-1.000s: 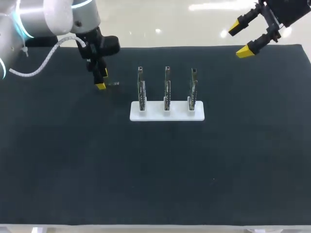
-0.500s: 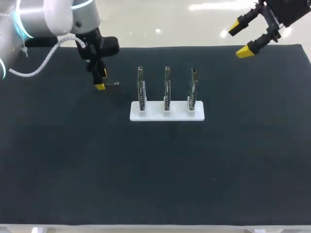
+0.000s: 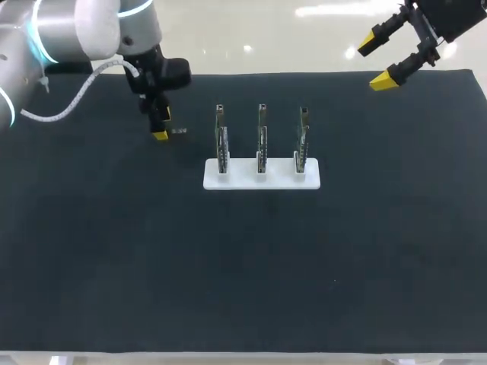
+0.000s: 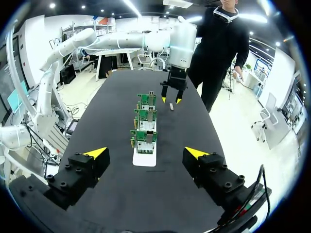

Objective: Pick up the optical module with the left hand, and insert it into the network port with the right hand.

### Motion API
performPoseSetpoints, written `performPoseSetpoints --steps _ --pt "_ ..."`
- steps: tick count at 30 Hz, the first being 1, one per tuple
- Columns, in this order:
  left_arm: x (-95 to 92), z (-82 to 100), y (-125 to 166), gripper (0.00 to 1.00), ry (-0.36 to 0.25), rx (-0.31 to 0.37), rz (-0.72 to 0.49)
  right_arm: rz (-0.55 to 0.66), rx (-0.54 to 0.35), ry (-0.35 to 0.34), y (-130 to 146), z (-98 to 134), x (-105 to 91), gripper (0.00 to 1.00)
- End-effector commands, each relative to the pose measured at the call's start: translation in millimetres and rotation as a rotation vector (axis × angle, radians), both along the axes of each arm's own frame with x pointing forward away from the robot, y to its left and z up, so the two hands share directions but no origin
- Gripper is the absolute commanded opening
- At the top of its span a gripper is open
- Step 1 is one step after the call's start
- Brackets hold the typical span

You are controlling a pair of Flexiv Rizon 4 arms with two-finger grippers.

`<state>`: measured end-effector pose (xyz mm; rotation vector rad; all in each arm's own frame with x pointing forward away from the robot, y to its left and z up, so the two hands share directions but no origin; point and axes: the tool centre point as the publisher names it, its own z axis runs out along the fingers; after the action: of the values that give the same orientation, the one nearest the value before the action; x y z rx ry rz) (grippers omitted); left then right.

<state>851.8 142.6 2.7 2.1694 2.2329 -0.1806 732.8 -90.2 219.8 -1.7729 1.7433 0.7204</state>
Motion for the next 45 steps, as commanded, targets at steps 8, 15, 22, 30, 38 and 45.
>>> performPoseSetpoints --steps 8,15,22,30,38,45 --pt "8.1 -11.7 -2.2 1.00 0.008 0.006 0.000 -0.001 0.001 -0.002 0.1 -0.3 -0.6 1.00" --pt "8.5 -15.3 -1.3 1.00 0.005 0.008 0.009 -0.001 0.001 -0.002 0.1 -0.3 -0.6 1.00" --pt "10.4 -18.9 -0.7 1.00 -0.003 0.010 0.011 -0.001 0.001 -0.002 0.1 -0.3 -0.6 1.00" --pt "10.3 -21.7 -0.7 0.38 -0.009 0.011 0.011 -0.001 0.001 -0.002 0.1 -0.3 -0.6 1.00" --pt "10.2 -27.6 -0.8 0.00 -0.018 0.017 0.008 -0.001 0.001 -0.002 0.1 -0.3 -0.6 1.00" --pt "3.5 -6.0 -2.1 0.00 -0.007 -0.051 -0.029 -0.001 0.001 -0.002 0.1 -0.3 -0.6 1.00"
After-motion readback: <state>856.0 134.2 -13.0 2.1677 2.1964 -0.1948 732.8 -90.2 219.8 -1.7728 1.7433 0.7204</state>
